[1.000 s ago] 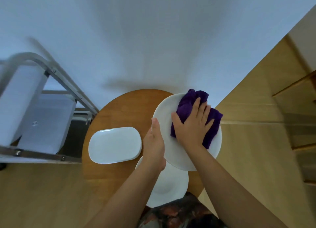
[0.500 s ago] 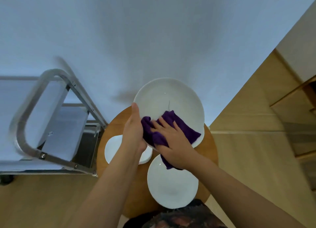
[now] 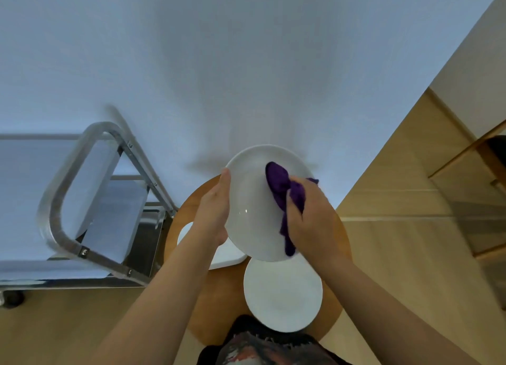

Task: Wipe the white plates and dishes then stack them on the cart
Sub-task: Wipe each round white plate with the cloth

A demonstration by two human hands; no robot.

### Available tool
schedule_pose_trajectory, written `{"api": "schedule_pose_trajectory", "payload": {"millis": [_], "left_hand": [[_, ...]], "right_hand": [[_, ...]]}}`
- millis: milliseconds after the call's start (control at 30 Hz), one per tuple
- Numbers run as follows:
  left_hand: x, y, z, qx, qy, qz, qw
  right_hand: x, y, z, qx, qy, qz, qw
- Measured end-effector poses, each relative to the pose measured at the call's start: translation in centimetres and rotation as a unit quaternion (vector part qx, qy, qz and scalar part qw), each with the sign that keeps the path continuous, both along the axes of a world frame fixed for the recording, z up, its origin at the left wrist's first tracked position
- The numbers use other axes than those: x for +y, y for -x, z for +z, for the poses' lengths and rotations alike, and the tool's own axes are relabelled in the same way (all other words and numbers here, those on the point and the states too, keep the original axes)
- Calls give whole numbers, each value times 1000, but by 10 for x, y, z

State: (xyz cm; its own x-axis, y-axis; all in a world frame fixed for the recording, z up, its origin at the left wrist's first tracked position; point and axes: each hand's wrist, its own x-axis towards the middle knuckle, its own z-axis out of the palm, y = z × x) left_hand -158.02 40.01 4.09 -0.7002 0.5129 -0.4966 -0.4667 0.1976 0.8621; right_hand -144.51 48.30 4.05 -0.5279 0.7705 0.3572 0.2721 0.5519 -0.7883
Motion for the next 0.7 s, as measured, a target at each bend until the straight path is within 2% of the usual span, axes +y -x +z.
{"api": "schedule_pose_trajectory", "payload": {"millis": [67,133,167,300,400,433,467,533,600,700], "left_hand": [[0,-3,2,-28,-15,-20,999],[0,-6,5,-48,-11,-44,998],[0,-6,6,-52,-7,-54,997],[-5,-6,7,-77,-24,-87,993],[-6,-8,11,-51,-41,-91,994],[-7,-8,12,-33,-43,-81,995],[-7,-8,14,-20,-44,-65,997],[-9,-4,18,-15,-47,-21,999],[-8,1,20,-28,-51,29,998],[-3,2,24,-25,-49,70,996]], "right_hand": [[-18,6,-1,-32,-41,104,993],[-26,7,-11,-136,-116,237,955],[-19,6,-15,-170,-170,272,932],[33,12,-6,-231,-338,316,856],[61,15,4,-251,-428,318,808],[67,14,6,-253,-436,298,811],[70,12,7,-255,-421,268,828],[67,6,7,-264,-342,197,880],[51,1,-1,-281,-252,137,916],[14,-3,-15,-318,-136,120,931]]}}
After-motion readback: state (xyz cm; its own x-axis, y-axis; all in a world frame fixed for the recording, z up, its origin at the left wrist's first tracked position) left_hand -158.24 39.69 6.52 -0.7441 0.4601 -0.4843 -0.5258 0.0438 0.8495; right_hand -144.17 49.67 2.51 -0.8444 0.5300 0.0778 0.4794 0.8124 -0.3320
